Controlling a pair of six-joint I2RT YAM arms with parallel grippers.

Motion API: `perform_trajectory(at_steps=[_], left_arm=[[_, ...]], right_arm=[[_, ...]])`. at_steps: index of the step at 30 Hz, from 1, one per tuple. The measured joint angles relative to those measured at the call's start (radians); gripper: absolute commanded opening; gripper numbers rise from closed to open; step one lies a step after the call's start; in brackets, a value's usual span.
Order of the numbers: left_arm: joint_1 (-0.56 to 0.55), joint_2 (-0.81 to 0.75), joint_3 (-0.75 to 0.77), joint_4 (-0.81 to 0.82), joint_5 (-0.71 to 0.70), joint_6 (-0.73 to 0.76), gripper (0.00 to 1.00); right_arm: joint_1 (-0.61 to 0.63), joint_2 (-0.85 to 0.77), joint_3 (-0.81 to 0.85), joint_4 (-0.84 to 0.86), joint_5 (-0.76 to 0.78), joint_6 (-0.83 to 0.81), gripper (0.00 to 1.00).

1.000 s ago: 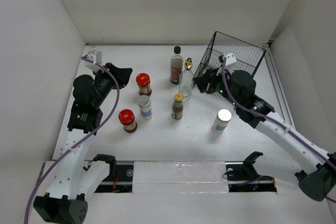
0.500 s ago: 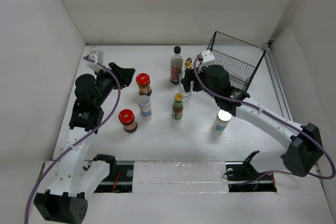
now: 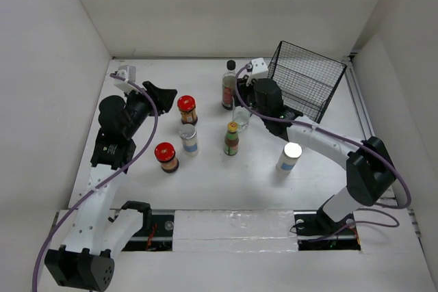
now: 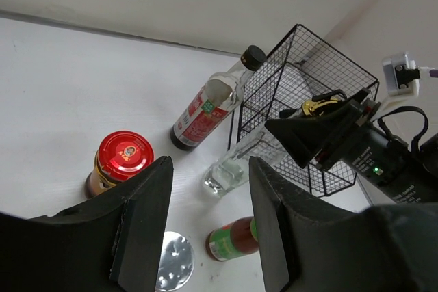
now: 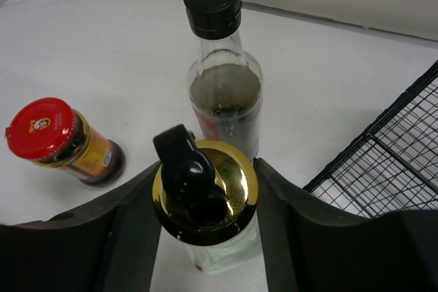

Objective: Organize the condiment bottles

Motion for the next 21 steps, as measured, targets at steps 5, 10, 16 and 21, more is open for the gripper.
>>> perform_trajectory(at_steps=[5,10,16,21], left_arm=[[0.000,0.002,-0.007,0.007,0.014,0.000,0.44],[0.000,0.007,-0.012,0.008,0.018,0.000,0.44],[0.000,0.006,-0.014,0.009,0.025,0.000,0.44],[0.000,0.006,-0.014,0.016,0.030,-0.007,0.44]], right_arm=[[-0.009,0.021,0.000,0.051,0.018,-0.016,0.22],[-0.005,0.012,-0.002,0.048,0.018,-0.021,0.11],[-0.005,-0.158,0.010,-0.070,0.009,-0.027,0.09],[-0.040,-0.270,0.149,-0.105,-0.014,-0.036,0.08]])
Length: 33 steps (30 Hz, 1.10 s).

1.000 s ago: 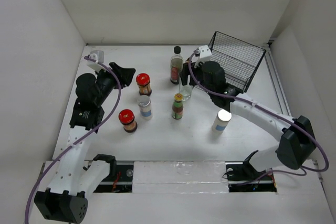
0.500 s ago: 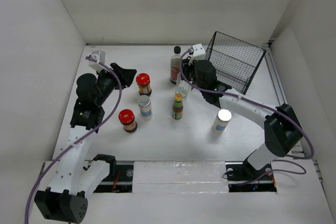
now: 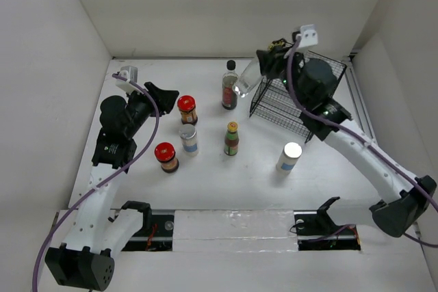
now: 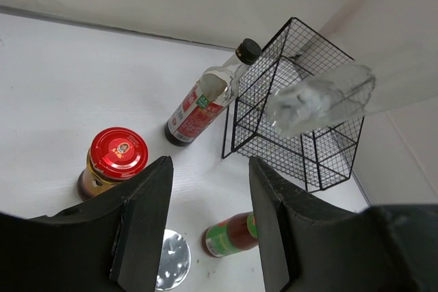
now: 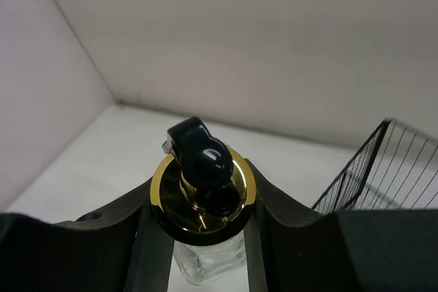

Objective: Organize the condiment bottles

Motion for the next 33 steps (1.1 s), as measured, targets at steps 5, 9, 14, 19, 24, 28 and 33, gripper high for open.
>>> perform_trajectory(at_steps=[5,9,14,19,24,28,33], left_arm=[[0.000,0.000,0.000,0.000,0.003,-0.004,0.44],[0.000,-0.001,0.000,0.000,0.003,-0.004,0.44],[0.000,-0.002,0.000,0.002,0.005,-0.005,0.44],[0.000,-0.002,0.000,0.003,0.005,-0.005,0.44],[0.000,-0.001,0.000,0.004,0.005,-0.005,0.44],[0.000,-0.001,0.000,0.005,0.005,-0.005,0.44],[0.000,0.000,0.000,0.006,0.007,-0.005,0.44]], right_arm=[[-0.102,-0.005,0.163,0.023,-0.015,-0.008,0.08],[-0.200,0.073,0.292,0.030,-0.013,-0.022,0.07],[-0.290,0.217,0.416,0.021,-0.001,-0.027,0.06],[-0.346,0.315,0.452,-0.008,0.010,-0.030,0.05],[-0.378,0.347,0.454,-0.050,0.027,-0.030,0.05],[-0.386,0.347,0.454,-0.049,0.051,-0.029,0.03],[-0.386,0.347,0.453,-0.045,0.091,-0.029,0.02]])
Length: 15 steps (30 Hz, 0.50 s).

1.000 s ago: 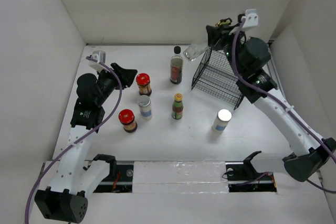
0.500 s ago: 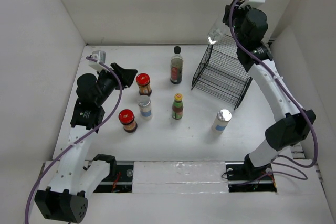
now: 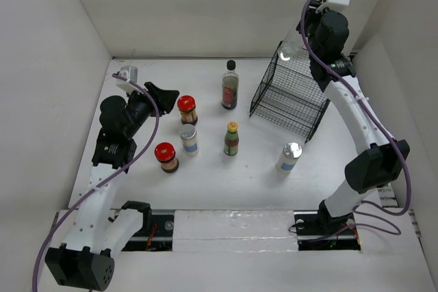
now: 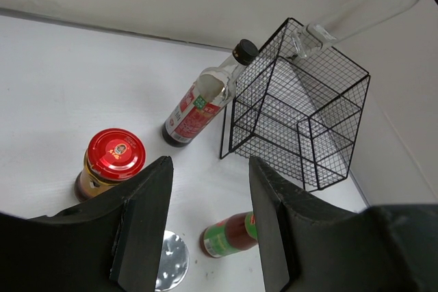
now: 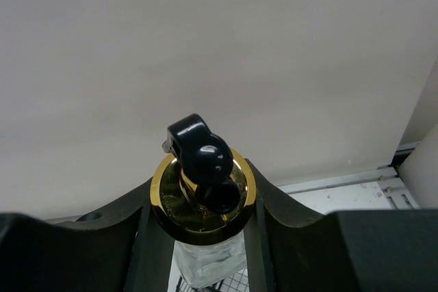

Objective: Organize the condiment bottles

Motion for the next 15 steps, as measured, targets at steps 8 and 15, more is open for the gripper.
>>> perform_trajectory(at_steps=[8,15], left_arm=[[0.000,0.000,0.000,0.000,0.003,0.000,0.44],[0.000,0.000,0.000,0.001,0.003,0.000,0.44]], right_arm=[[0.000,0.000,-0.050,0.016,0.079,0.003,0.01],[0.004,0.008,-0.091,0.024,0.167,0.004,0.01]])
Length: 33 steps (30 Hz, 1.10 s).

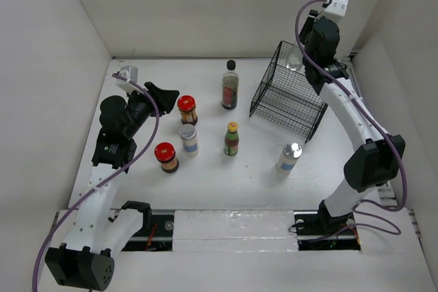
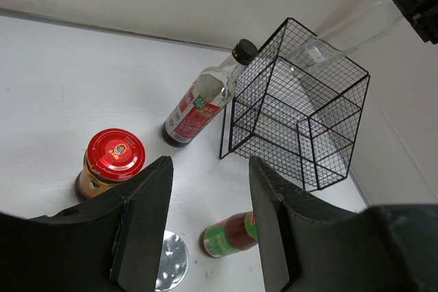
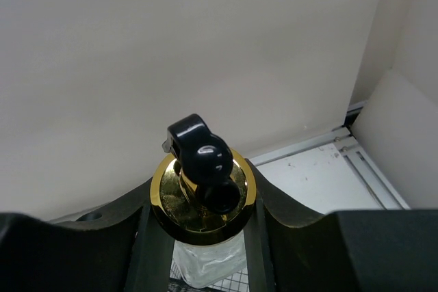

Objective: Organize the condiment bottles

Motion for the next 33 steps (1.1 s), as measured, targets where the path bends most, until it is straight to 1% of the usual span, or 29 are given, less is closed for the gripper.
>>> perform_trajectory(at_steps=[6,12,17,19,21,22,23,24,26,27,29,30,33], left_arm=[[0.000,0.000,0.000,0.000,0.000,0.000,0.44],[0.000,0.000,0.000,0.000,0.000,0.000,0.44],[0.000,0.000,0.000,0.000,0.000,0.000,0.44],[0.000,0.000,0.000,0.000,0.000,0.000,0.44],[0.000,0.000,0.000,0.000,0.000,0.000,0.44],[0.000,0.000,0.000,0.000,0.000,0.000,0.44],[0.000,0.000,0.000,0.000,0.000,0.000,0.44],[0.000,0.000,0.000,0.000,0.000,0.000,0.44],[0.000,0.002,0.000,0.000,0.000,0.000,0.44],[0.000,0.002,0.000,0.000,0.000,0.000,0.44],[0.000,0.006,0.000,0.000,0.000,0.000,0.44],[0.000,0.007,0.000,0.000,0.000,0.000,0.44],[0.000,0.010,0.000,0.000,0.000,0.000,0.44]], right_arm=[[0.018,0.065,-0.001,0.026,0.066,0.005,0.02],[0.024,0.185,-0.001,0.023,0.075,0.039,0.05],[0.024,0.241,-0.002,0.004,0.077,0.071,0.05],[0.024,0.246,-0.002,0.003,0.080,0.080,0.09],[0.024,0.246,-0.002,0.004,0.085,0.097,0.16],[0.024,0.246,-0.002,0.003,0.086,0.106,0.22],[0.024,0.247,-0.002,0.003,0.087,0.113,0.37],[0.024,0.247,-0.002,0.003,0.087,0.119,0.44],[0.024,0.247,-0.002,0.005,0.087,0.133,0.52],[0.024,0.247,-0.002,0.008,0.087,0.137,0.59],[0.024,0.242,-0.002,0.019,0.088,0.147,0.63],[0.022,0.239,-0.002,0.023,0.086,0.150,0.67],[0.020,0.216,-0.002,0.021,0.079,0.154,0.71]])
